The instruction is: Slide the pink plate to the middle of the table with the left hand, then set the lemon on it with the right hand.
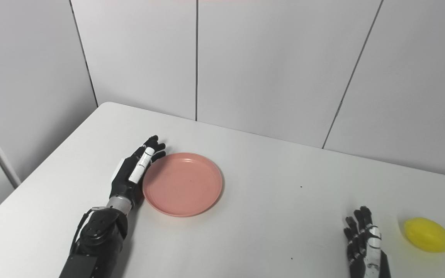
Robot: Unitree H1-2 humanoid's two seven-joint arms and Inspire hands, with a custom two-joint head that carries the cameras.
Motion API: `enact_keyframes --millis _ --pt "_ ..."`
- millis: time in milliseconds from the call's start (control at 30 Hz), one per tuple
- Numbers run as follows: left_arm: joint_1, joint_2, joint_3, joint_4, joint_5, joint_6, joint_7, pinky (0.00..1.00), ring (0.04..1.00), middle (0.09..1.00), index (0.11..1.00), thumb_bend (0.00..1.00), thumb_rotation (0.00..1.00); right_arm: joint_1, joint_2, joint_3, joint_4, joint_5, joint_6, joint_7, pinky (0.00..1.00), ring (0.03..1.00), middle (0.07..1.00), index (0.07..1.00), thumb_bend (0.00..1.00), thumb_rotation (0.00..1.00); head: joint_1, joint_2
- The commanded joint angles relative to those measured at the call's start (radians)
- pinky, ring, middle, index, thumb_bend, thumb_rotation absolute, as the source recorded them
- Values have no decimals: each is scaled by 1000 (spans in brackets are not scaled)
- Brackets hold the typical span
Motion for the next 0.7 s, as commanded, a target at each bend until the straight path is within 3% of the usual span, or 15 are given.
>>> enact_keyframes --millis 0,667 --pt "47 -28 -16 21 -11 92 -5 861 860 848 861 771 696 26 22 13 30 3 7 1 1000 956 967 960 687 1000 -4 3" --pt "73 -56 -13 -67 -27 159 -22 835 847 848 874 722 694 27 56 39 7 -34 34 -38 979 943 955 945 699 1000 -118 32"
